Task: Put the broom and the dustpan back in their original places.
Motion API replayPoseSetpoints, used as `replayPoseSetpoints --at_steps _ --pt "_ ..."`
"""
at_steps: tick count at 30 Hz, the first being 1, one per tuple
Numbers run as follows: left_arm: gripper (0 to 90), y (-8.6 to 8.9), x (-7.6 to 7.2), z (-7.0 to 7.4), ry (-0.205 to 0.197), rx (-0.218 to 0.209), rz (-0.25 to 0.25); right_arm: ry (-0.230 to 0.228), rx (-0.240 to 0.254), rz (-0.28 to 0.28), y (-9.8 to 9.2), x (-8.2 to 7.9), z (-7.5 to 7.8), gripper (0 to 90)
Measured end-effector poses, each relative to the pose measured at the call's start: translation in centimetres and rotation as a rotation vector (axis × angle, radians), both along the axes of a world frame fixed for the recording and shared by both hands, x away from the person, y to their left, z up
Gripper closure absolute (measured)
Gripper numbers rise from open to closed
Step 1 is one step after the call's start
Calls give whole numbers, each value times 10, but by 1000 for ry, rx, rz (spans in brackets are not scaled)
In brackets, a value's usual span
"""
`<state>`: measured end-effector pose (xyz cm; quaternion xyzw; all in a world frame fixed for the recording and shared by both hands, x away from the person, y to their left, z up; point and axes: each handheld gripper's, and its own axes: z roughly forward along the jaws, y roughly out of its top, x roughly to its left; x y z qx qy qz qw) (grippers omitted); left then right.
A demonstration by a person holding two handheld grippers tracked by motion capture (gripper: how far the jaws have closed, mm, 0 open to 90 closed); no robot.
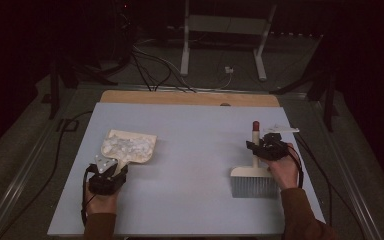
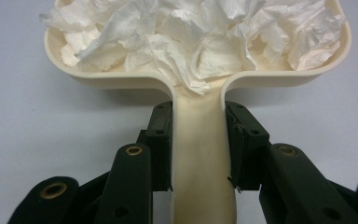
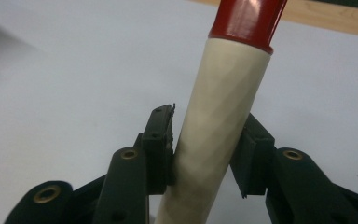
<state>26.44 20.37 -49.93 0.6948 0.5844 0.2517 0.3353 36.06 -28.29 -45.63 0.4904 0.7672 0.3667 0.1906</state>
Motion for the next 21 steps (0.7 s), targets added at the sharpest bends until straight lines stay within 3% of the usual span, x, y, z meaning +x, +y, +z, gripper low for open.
replayPoseSetpoints --at_steps 13,21 --pt "664 -6 5 -11 34 13 35 78 -42 -58 6 21 -28 614" --pt "664 -10 11 -13 34 23 44 119 -73 -70 10 28 -42 607"
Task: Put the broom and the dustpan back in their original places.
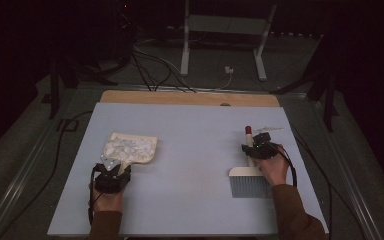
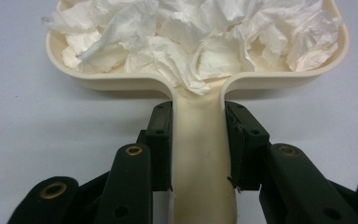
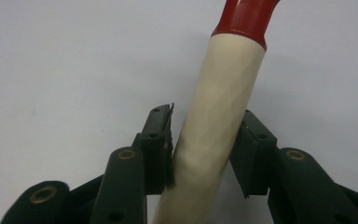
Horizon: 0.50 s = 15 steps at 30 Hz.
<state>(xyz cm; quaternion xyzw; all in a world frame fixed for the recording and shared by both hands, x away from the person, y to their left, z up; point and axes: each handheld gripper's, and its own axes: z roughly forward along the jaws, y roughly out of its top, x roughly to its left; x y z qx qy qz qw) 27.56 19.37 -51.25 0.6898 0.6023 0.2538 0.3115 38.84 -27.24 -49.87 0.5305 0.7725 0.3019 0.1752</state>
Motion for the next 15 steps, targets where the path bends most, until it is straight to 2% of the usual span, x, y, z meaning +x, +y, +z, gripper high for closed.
replayPoseSetpoints --at_steps 5,15 --pt "664 -2 3 -1 5 4 6 21 -26 -6 3 2 -7 607" --pt "664 -3 8 -3 29 5 9 40 -38 -26 4 3 -11 605"
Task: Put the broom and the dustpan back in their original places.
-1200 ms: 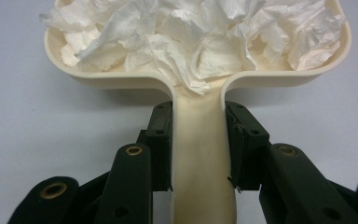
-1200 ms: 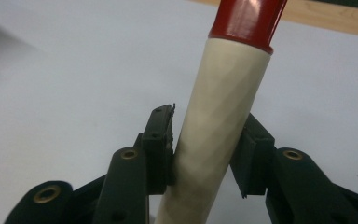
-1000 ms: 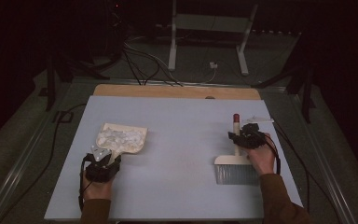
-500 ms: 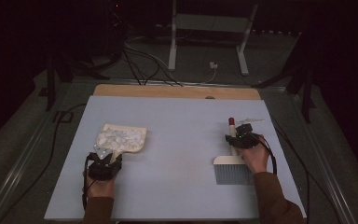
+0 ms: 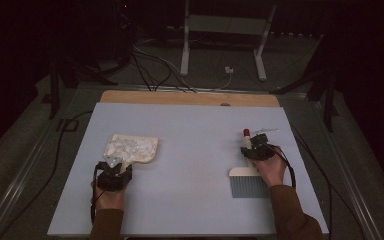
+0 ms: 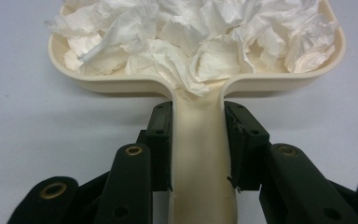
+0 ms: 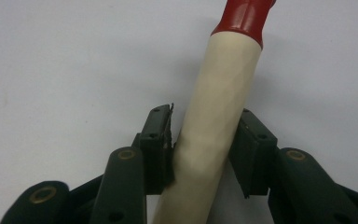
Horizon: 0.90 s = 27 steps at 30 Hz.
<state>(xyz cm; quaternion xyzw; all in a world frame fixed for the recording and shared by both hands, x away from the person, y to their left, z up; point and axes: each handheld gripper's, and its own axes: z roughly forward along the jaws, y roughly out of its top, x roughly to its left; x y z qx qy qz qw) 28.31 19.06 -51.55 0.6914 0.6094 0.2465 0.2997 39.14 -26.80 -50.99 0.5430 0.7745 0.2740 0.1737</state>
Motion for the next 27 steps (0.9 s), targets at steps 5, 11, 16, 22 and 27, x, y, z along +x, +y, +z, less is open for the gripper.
replayPoseSetpoints --at_steps 5,11,16,22,27 --pt "663 -2 1 -1 15 14 1 7 0 -6 0 0 -1 604" --pt "660 -3 0 -3 31 20 1 13 -5 -10 0 0 -2 589" --pt "561 -2 -3 -1 13 -11 5 -5 2 -27 -2 -2 0 462" --pt "301 0 -6 7 -47 -15 11 -36 49 -42 -2 -6 6 261" --pt "180 7 -8 17 -93 -62 -27 -94 96 -32 -1 -13 15 149"
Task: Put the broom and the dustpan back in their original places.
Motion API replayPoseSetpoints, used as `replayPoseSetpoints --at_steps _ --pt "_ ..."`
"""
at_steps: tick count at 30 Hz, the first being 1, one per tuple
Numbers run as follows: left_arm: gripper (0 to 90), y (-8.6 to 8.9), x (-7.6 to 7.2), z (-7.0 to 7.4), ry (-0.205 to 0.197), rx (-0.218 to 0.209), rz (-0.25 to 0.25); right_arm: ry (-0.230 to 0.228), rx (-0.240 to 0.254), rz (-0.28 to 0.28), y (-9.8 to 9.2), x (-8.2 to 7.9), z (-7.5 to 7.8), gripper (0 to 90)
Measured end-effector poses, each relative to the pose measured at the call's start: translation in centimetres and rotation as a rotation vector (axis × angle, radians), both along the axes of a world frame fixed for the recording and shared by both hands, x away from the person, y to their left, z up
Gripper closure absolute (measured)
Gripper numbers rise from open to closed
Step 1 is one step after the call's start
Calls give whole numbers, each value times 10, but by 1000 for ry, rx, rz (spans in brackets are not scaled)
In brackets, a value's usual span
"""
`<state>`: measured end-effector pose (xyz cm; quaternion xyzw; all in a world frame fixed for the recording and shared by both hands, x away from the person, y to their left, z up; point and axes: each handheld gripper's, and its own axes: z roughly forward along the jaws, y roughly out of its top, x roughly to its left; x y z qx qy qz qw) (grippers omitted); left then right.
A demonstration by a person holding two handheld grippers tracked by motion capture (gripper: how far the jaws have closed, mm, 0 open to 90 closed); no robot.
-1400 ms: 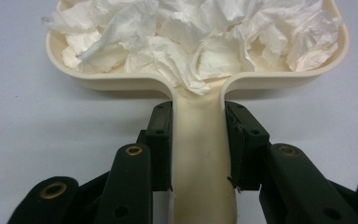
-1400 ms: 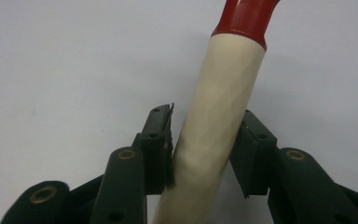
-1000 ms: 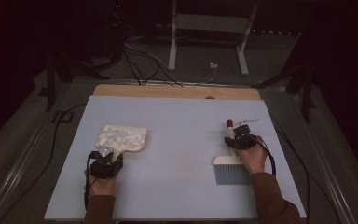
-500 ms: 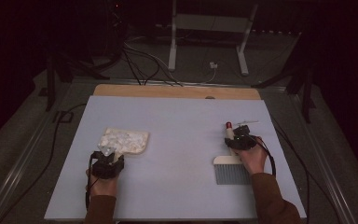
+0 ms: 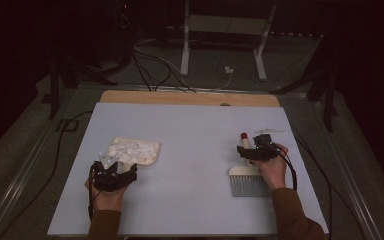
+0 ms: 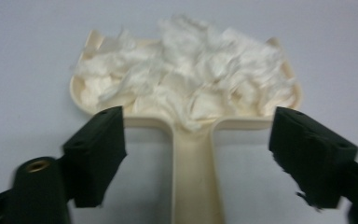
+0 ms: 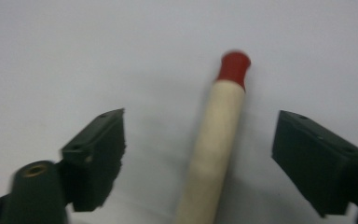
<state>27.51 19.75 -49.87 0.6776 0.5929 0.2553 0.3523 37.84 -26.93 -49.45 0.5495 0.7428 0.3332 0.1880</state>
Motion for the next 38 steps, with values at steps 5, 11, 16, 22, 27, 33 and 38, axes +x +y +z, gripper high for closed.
replayPoseSetpoints --at_steps 5,11,16,22,27,33,38 --pt "116 9 -3 13 -86 -27 -25 -79 31 18 0 -11 12 69" --pt "11 16 -4 25 -141 -42 -85 -168 47 45 2 -24 21 0" --pt "4 23 -7 31 -211 -69 -144 -256 73 86 4 -38 26 0" --pt "3 28 -10 37 -265 -90 -220 -351 98 117 2 -57 28 0" --pt "3 29 -13 42 -292 -95 -286 -392 135 106 -5 -72 27 0" --pt "3 29 -14 44 -298 -90 -310 -399 155 112 -13 -85 22 0" --pt "3 31 -16 44 -301 -95 -310 -396 167 106 -17 -88 21 0"
